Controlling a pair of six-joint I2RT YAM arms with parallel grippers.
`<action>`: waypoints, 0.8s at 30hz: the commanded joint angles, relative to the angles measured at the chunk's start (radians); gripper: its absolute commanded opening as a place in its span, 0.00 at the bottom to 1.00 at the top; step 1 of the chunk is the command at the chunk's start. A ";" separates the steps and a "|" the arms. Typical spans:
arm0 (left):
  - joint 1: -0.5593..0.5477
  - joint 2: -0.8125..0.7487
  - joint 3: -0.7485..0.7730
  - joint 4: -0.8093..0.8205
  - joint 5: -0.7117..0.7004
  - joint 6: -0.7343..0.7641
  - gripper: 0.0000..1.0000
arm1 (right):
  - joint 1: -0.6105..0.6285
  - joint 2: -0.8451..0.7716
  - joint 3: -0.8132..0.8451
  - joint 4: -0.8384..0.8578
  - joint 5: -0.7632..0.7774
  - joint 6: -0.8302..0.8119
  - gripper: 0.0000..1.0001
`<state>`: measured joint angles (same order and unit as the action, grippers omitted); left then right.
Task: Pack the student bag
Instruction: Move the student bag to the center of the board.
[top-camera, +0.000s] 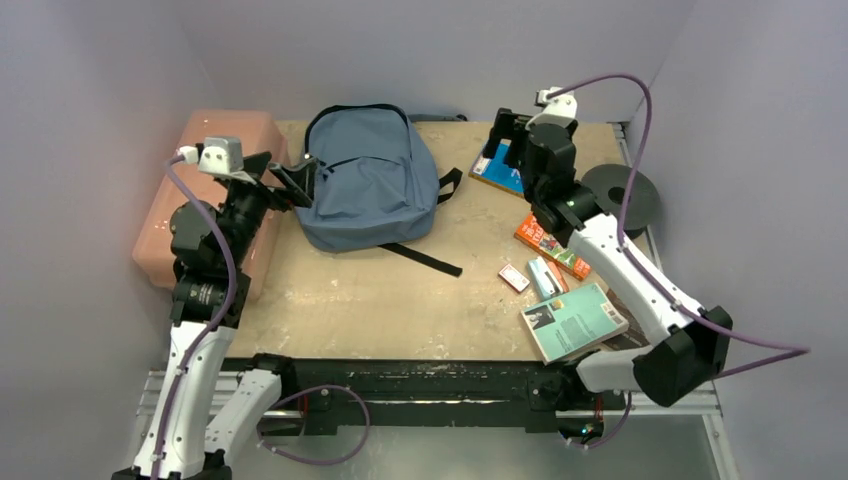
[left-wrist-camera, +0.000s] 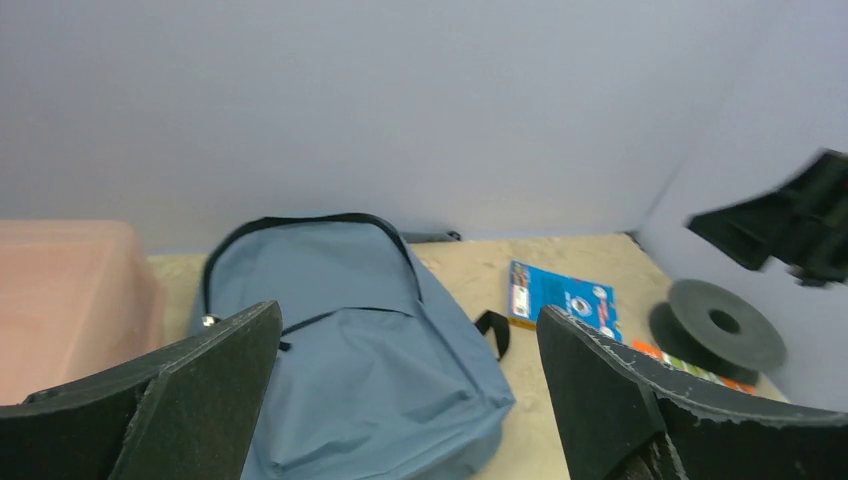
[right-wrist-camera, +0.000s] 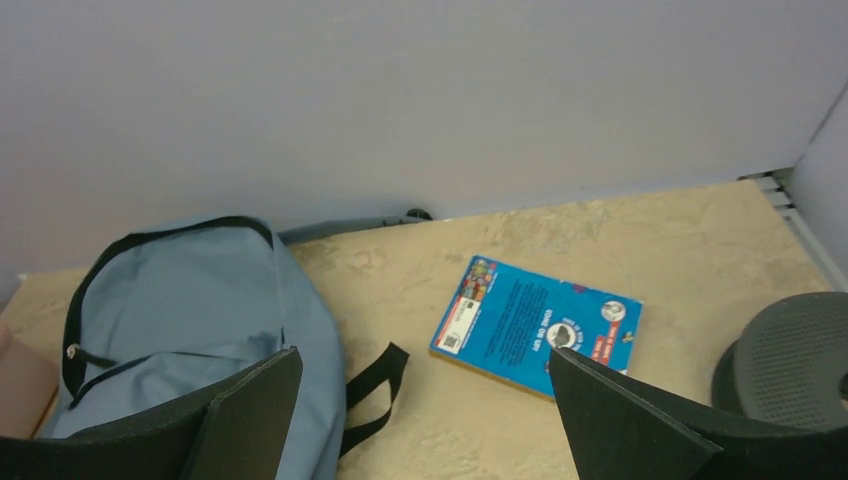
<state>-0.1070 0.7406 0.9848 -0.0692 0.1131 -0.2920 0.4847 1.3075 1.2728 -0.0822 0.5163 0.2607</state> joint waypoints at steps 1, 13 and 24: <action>-0.045 0.043 -0.008 0.053 0.188 -0.060 1.00 | 0.010 0.126 0.079 0.029 -0.108 0.035 0.99; -0.142 0.006 -0.027 0.019 0.124 -0.044 1.00 | -0.054 0.643 0.428 0.098 -0.649 0.141 0.99; -0.142 0.039 -0.029 0.034 0.236 -0.041 1.00 | -0.163 1.152 0.887 0.235 -0.953 0.220 0.99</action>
<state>-0.2447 0.7696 0.9569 -0.0757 0.2893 -0.3222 0.3313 2.3562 2.0121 0.0521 -0.3092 0.4526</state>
